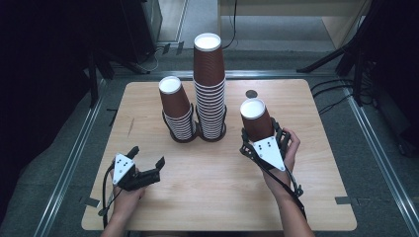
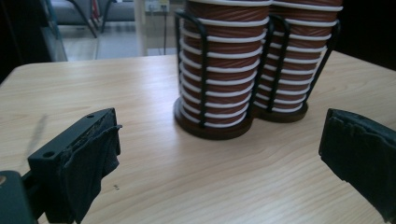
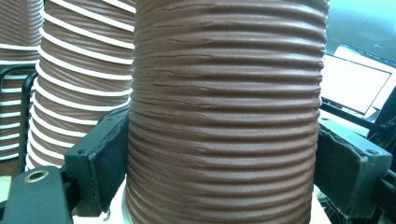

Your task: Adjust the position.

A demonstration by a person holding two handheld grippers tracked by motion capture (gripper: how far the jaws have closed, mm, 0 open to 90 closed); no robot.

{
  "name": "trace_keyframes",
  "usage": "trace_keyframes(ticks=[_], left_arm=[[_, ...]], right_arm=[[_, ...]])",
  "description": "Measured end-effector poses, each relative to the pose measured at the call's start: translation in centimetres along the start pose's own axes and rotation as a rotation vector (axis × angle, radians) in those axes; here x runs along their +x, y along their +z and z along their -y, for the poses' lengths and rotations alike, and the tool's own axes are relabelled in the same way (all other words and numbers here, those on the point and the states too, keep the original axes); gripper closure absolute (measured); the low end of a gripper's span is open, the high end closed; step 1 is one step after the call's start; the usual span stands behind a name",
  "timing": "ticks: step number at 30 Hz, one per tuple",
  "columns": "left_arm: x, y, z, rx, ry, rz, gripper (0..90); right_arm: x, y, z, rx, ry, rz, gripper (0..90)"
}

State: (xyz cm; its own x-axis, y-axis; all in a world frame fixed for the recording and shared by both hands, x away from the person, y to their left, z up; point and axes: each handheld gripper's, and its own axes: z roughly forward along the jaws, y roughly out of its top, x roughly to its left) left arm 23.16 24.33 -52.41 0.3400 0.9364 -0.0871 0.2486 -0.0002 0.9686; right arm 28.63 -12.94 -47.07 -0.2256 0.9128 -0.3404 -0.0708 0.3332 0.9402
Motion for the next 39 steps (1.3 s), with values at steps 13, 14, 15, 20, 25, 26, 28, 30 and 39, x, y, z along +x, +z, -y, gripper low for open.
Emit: trace_keyframes(ticks=[13,14,15,20,25,26,28,30,39], left_arm=[[-3.6,3.7,-2.0,-0.030,0.004,0.124,0.0],[-3.6,3.7,-2.0,-0.030,0.004,0.124,0.0],[-3.9,3.9,-2.2,-0.032,0.008,0.129,0.0],[-5.6,5.1,-2.7,-0.038,0.032,0.180,0.0],[-6.9,5.5,-2.5,-0.042,0.047,0.232,0.0],[-7.0,5.5,-2.4,-0.039,0.050,0.244,0.0],[-7.1,5.5,-2.1,-0.040,0.062,0.275,0.0],[-7.0,5.4,-1.9,-0.045,0.068,0.294,0.0],[-7.4,5.5,-1.4,-0.056,0.070,0.341,0.0]], right_arm=[[0.0,0.0,0.3,0.006,-0.007,-0.028,13.3],[0.0,0.0,0.3,0.006,-0.007,-0.028,13.3],[0.1,0.0,0.3,0.006,-0.009,-0.031,13.3],[0.2,0.1,0.5,0.010,-0.015,-0.034,13.2],[0.5,0.2,0.8,0.018,-0.024,-0.054,13.3],[0.5,0.2,0.9,0.019,-0.031,-0.054,13.3],[0.6,0.3,1.2,0.030,-0.035,-0.058,13.2],[0.6,0.3,1.3,0.031,-0.041,-0.062,13.2],[1.1,0.3,2.5,0.038,-0.088,-0.112,13.2]])
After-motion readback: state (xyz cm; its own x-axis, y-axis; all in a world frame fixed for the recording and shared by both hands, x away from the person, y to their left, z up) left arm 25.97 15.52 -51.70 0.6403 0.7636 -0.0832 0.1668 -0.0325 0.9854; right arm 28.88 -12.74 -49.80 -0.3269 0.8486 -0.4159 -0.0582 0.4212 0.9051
